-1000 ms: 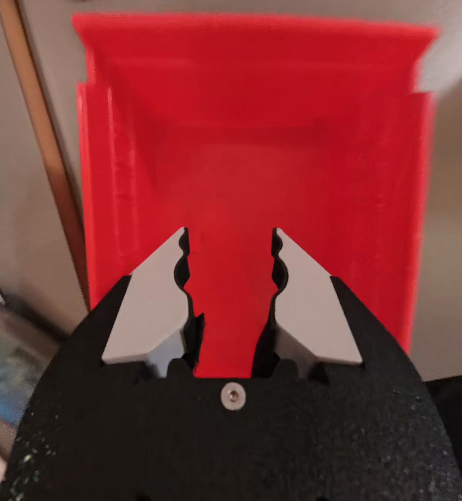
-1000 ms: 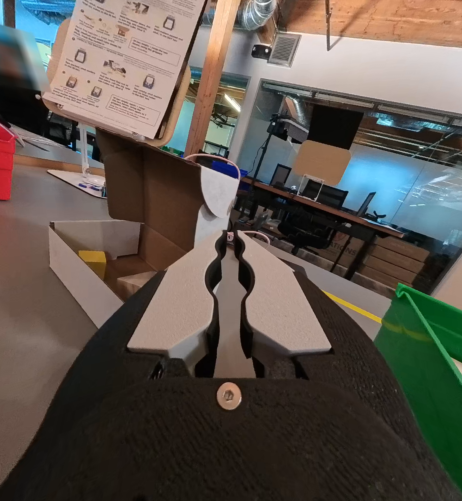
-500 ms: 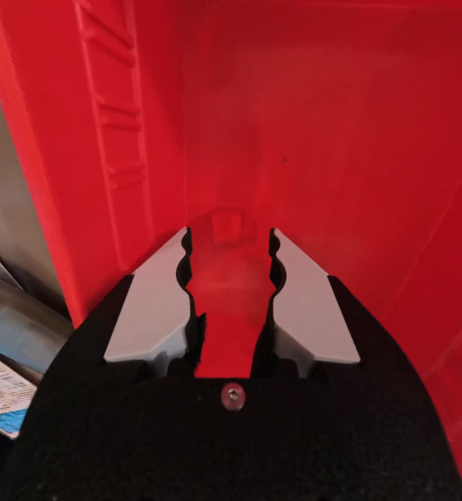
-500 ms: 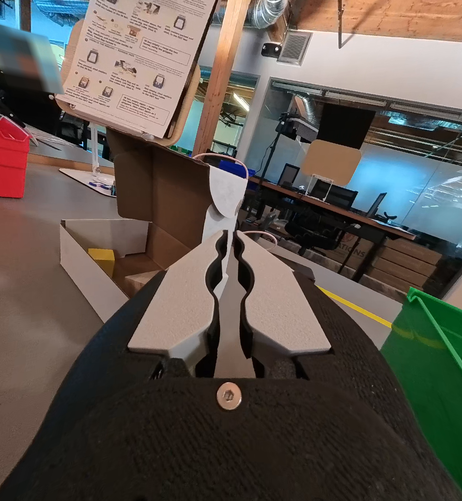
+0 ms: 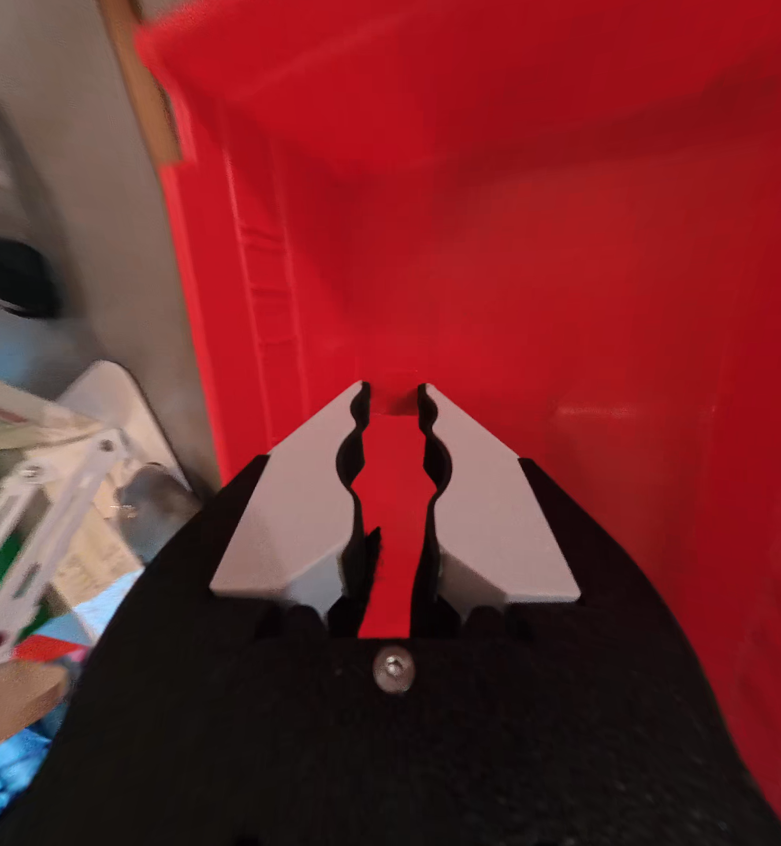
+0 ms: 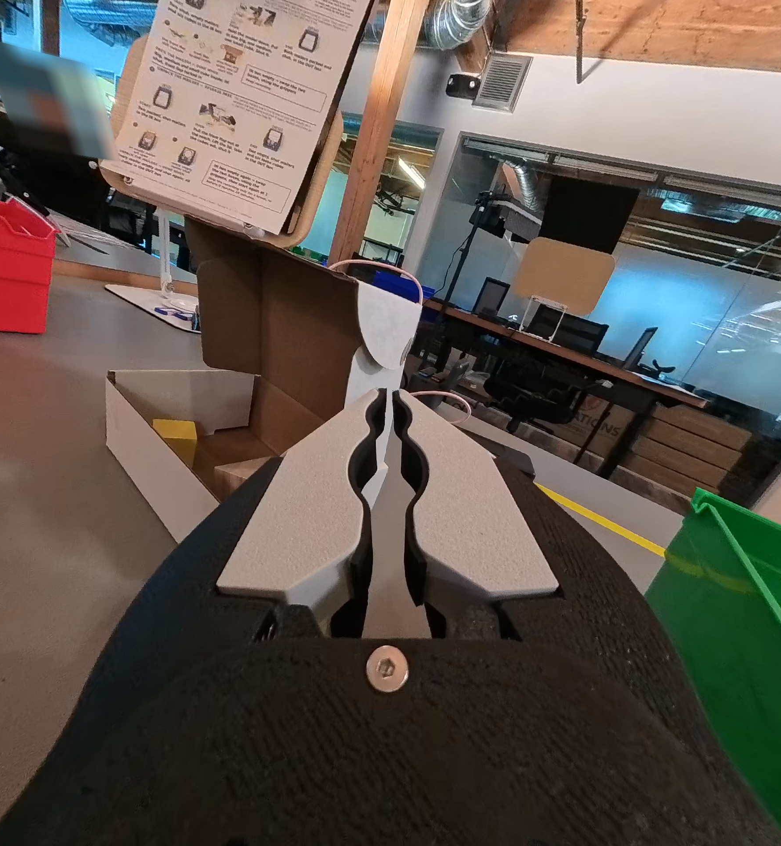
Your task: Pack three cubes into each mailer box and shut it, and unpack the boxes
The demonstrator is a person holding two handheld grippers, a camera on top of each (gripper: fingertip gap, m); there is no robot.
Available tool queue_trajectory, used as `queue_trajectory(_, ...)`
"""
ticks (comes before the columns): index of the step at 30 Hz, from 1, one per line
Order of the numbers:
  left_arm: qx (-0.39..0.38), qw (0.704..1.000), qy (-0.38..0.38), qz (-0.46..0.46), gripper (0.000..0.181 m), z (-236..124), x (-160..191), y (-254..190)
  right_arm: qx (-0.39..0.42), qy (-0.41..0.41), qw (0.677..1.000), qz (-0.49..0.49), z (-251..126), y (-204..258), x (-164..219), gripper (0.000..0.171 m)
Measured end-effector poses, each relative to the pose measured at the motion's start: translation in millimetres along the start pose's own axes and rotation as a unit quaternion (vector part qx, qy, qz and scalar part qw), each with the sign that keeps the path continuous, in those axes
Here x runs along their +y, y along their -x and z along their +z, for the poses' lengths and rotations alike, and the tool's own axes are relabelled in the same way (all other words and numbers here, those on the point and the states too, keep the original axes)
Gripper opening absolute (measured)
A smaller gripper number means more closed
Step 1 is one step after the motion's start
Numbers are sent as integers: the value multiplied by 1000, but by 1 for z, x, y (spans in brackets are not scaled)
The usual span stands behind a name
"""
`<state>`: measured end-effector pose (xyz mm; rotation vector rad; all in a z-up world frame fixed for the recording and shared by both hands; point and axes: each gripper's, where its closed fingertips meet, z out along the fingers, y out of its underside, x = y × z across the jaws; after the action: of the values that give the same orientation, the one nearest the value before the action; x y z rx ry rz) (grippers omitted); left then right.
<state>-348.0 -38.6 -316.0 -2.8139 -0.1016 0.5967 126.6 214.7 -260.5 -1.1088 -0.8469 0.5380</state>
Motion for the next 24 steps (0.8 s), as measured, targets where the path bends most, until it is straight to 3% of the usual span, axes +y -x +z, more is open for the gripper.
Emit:
queue_trajectory(1,-25,999,-18,18,20,-11,-8,0,-1,0,1000,0,0,0,0,1)
queue_trajectory(5,-95,987,-89,90,20,-55,-39,-20,-3,0,1000,1,0,1,0,1)
queue_trajectory(11,-119,965,-164,163,20,-114,-76,-77,3,-4,1000,5,-1,-1,-2,0)
queue_trajectory(24,-28,913,-281,293,20,-169,-134,-230,3,-9,1000,8,-2,-4,-4,0)
